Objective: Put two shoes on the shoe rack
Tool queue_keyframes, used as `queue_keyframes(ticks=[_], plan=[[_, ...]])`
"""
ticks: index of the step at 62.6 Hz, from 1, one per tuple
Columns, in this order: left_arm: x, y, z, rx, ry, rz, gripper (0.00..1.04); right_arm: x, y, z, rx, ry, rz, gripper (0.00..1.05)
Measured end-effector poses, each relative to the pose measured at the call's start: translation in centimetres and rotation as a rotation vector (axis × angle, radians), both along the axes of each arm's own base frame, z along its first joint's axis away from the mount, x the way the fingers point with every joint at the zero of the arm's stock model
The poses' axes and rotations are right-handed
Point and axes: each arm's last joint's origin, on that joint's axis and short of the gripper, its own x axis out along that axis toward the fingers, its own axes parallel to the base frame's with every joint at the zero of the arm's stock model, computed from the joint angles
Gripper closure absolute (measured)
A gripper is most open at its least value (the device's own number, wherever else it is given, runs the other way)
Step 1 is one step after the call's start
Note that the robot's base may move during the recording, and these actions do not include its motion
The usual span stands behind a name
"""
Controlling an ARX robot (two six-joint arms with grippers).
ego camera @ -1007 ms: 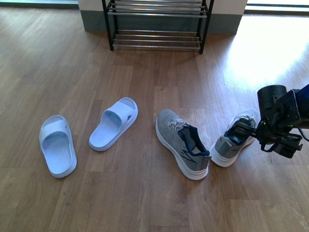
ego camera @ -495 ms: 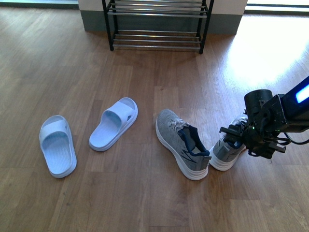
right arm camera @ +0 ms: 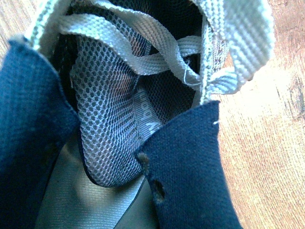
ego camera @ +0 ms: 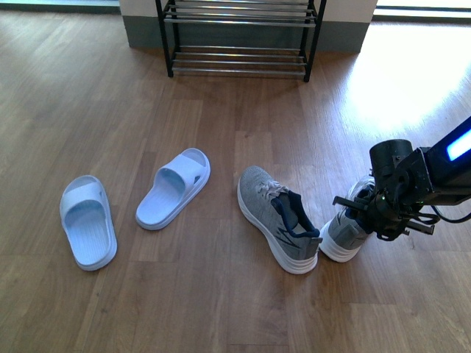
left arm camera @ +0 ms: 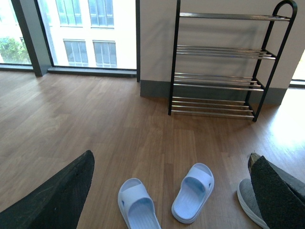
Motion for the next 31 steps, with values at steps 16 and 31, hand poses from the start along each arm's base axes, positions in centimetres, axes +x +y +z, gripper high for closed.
queue_keyframes(ticks=[16,31], plan=[[0.0,0.0,0.0,0.000,0.000,0.000,0.09,-0.9,-0.4,0.3,-0.012,-0.033,0.023,1.03],[0.0,0.0,0.0,0.000,0.000,0.000,0.09,-3.5,-1.6,4.8,-0.048,-0.122,0.131,1.03]])
